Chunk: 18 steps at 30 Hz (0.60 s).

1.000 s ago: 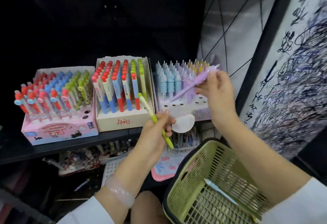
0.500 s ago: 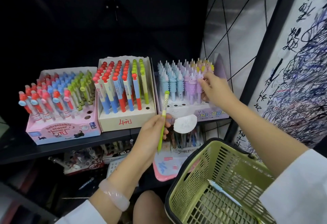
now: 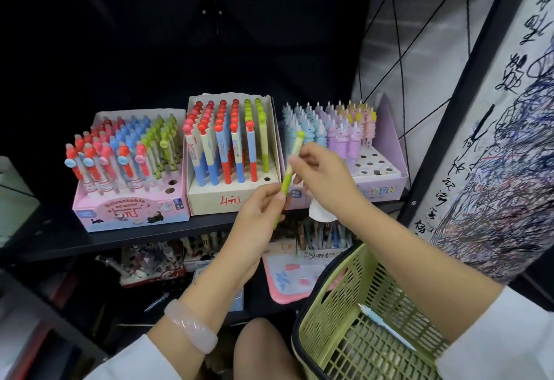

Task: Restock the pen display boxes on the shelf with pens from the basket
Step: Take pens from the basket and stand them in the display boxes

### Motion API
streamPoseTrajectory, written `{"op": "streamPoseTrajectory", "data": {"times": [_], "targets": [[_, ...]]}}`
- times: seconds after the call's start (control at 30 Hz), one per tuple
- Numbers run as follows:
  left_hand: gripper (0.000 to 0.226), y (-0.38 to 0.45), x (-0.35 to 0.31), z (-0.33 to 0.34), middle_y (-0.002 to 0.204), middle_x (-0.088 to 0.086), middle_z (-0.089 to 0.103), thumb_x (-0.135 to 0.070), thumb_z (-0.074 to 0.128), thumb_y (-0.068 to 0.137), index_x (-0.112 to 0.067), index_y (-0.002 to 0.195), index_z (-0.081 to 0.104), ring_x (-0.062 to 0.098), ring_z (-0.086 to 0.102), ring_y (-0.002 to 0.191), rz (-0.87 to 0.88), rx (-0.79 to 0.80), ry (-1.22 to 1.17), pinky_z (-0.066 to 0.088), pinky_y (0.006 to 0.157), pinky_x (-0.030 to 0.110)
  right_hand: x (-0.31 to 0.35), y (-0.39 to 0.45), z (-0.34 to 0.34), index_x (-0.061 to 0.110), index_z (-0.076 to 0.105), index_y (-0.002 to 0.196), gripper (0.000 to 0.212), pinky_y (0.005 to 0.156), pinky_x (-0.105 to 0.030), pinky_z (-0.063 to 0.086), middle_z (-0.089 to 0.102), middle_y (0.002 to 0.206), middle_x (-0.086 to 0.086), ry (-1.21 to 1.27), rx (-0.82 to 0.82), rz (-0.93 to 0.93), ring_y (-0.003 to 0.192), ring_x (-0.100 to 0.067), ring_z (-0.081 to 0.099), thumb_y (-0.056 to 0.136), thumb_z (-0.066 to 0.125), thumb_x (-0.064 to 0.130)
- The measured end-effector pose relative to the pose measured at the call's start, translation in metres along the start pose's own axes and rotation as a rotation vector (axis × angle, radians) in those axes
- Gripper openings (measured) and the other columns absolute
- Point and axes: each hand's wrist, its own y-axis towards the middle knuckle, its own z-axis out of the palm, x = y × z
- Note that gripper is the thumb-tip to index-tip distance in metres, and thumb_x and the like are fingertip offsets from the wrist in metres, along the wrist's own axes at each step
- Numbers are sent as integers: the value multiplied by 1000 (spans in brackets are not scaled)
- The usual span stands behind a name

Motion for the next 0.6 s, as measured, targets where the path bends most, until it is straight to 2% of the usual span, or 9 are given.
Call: {"op": "streamPoseTrajectory", "data": {"times": [0.03, 0.1, 0.2, 0.3, 0.43, 0.5, 0.6], "targets": [[21, -1, 1, -8, 104, -18, 60, -26, 47, 97, -29, 116, 54, -9, 54, 96, 1, 0, 33, 42, 84, 14, 2, 5, -1, 20, 48, 74, 21, 53, -14, 45, 55, 65, 5, 28, -67, -20, 54, 1, 53, 95, 50, 18], [25, -4, 1, -23, 110, -26, 53, -27, 47, 96, -35, 120, 49, -21, 46, 96, 0, 2, 99, 36, 82, 8, 6, 17, -3, 23, 44, 77, 21, 55, -18, 49, 58, 67, 3, 61, -192, -63, 53, 1, 56, 97, 46, 18], [23, -8, 2, -39, 117, -21, 56, -23, 47, 96, -34, 116, 52, -16, 47, 105, -21, 11, 124, 36, 91, 15, 7, 31, 1, 26, 41, 77, 23, 58, -20, 51, 58, 68, 3, 17, -252, -105, 56, 2, 57, 98, 44, 17], [23, -12, 4, -48, 119, -16, 58, -21, 48, 96, -30, 116, 55, -6, 51, 112, -41, 14, 107, 38, 100, 23, 4, 34, 12, 28, 40, 75, 26, 63, -26, 51, 56, 67, 4, -69, -191, -95, 59, -1, 57, 97, 46, 16], [22, -13, 8, -52, 118, -13, 60, -18, 49, 96, -30, 112, 57, 1, 53, 113, -53, -4, 91, 38, 104, 28, 3, 36, 21, 24, 37, 72, 28, 68, -37, 53, 60, 72, -9, -249, -89, -61, 68, -20, 63, 98, 45, 18], [22, -13, 11, -49, 116, -14, 60, -17, 49, 95, -34, 107, 57, 0, 53, 112, -49, 14, 101, 39, 102, 27, 6, 43, 19, 15, 46, 81, 17, 70, -37, 55, 63, 76, -14, -266, -59, -25, 64, -14, 61, 98, 45, 19], [23, -14, 15, -38, 116, -15, 60, -18, 48, 95, -35, 109, 57, -3, 53, 111, -39, 65, 133, 41, 95, 20, 11, 51, 18, 8, 50, 90, 15, 71, -36, 55, 60, 72, -4, -363, 82, -25, 62, -11, 61, 98, 45, 19]]}}
